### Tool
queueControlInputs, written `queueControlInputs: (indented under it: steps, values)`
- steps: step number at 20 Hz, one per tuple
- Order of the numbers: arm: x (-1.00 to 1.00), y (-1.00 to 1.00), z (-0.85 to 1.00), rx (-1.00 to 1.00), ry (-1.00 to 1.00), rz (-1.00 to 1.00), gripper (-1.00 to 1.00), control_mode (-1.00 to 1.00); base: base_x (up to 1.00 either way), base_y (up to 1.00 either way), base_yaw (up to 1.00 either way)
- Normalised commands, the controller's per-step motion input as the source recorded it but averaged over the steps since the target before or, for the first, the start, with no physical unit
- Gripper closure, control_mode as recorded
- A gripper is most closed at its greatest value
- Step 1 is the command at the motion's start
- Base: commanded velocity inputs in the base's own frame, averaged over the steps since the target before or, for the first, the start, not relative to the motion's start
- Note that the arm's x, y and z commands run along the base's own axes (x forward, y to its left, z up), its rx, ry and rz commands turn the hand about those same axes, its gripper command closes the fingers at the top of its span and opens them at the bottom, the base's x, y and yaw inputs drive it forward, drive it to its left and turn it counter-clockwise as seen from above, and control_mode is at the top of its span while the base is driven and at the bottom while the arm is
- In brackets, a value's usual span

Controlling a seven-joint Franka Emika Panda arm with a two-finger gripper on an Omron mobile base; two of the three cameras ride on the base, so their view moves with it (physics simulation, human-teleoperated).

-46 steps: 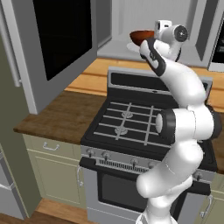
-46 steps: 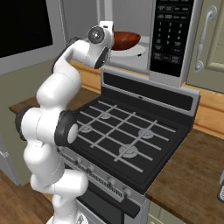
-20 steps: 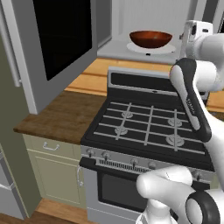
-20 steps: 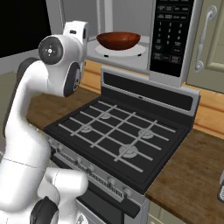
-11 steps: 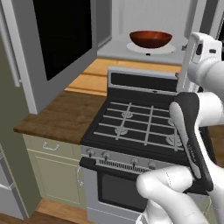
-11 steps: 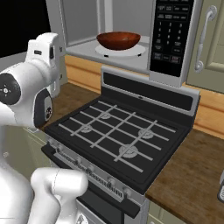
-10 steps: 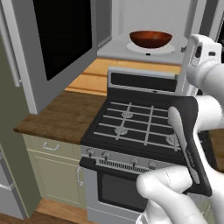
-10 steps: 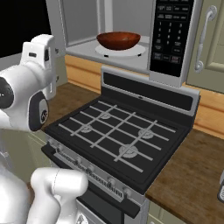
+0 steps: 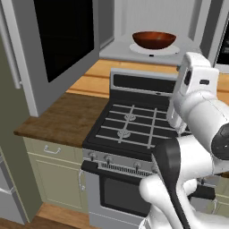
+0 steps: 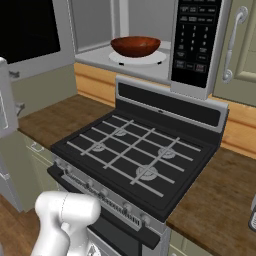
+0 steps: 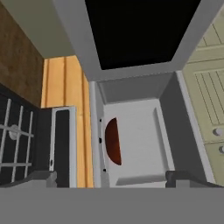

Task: Pick the mushroom from the sink and place it in the bowl. Then pick the bowl and place it in the microwave. Then close the microwave door and press the start button.

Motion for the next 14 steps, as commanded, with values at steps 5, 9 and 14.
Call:
queueControlInputs:
  steps: [5, 9, 14]
  values:
    - [-0.33, 0.70, -0.23, 0.00, 0.00, -0.05, -1.00, -1.00, 0.00, 0.00, 0.00]
    - [-0.05, 0.65, -0.33, 0.00, -0.01, -0.01, -1.00, -1.00, 0.00, 0.00, 0.00]
    - [0.00, 0.39, -0.62, 0.00, -0.05, -0.01, -1.00, -1.00, 0.00, 0.00, 0.00]
